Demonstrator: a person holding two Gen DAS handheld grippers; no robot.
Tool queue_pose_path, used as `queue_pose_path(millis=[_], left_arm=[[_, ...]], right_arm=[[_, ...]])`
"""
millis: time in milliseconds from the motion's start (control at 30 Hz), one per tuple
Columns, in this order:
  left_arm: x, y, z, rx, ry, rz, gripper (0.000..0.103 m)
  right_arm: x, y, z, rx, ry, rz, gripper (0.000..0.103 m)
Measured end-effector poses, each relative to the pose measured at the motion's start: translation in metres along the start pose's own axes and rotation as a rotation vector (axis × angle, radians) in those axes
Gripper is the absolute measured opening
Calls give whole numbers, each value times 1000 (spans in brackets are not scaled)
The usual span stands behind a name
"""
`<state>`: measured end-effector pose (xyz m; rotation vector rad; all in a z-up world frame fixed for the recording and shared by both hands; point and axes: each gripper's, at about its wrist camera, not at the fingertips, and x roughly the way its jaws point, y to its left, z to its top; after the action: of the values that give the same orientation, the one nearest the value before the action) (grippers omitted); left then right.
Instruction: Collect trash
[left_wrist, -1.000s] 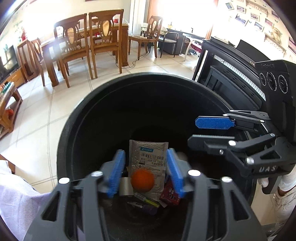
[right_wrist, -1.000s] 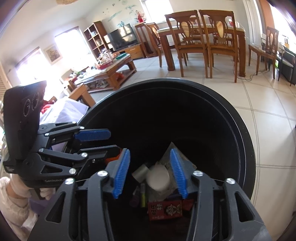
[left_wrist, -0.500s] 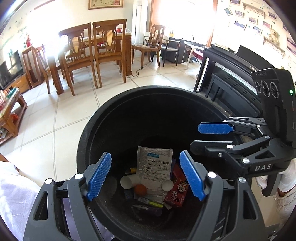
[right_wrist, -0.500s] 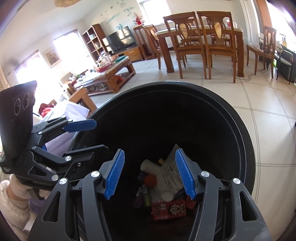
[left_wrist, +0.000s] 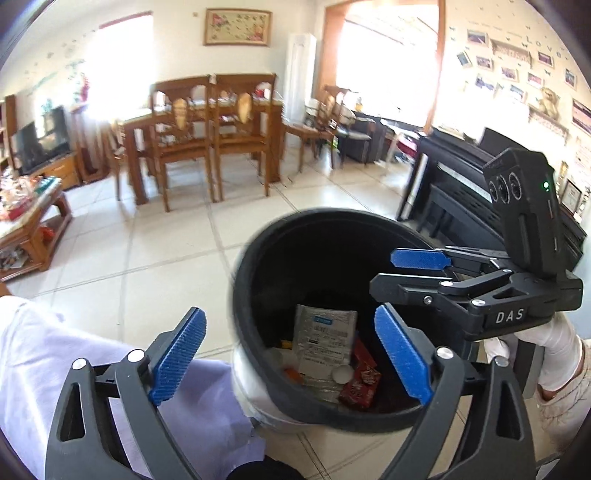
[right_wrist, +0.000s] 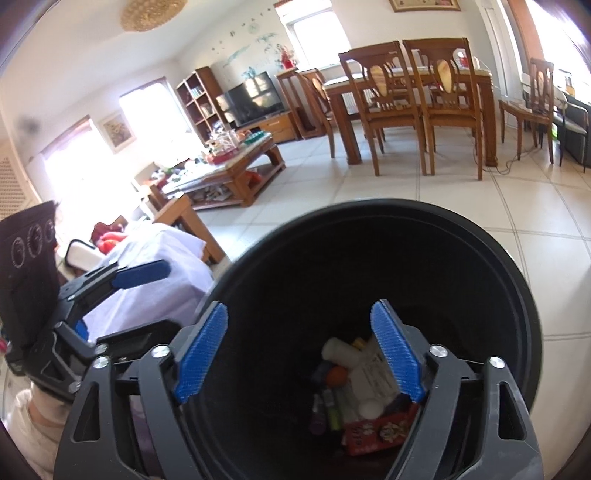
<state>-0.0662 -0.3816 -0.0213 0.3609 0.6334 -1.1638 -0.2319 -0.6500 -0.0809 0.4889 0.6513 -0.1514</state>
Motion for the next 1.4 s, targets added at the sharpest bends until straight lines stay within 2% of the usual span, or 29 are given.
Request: queue_pose_path(millis=[167,433,767,900,1000,1133,1267,1400], left_arm=[[-44,27,-9,-50,-86,116,98],[-116,85,-35,-185,-172,300,98],[-205,158,-82,-329,-250,570,98],[-240,182,-103,-374,-268,693,98],[-266,196,-121,-414,-290,773,98],[-299,209,-146,-457,-334,864,98],[-320,220,-161,-500,-341,954,98],[-329,227,-172,-518,-360,1010,98]], right_arm=[[9,34,6,-31,-48,9,98],[36,116,16,-149,-75,61,98],[85,260,16,-291,-103,194,98],[98,323,11,-358,-157,219,98],[102,365,9,-389,-239,224,98],[113,410,6,-438,-336,186,98],[136,455,-2,-475,-357,213,98],[151,485,-14,-470,-361,256,98]])
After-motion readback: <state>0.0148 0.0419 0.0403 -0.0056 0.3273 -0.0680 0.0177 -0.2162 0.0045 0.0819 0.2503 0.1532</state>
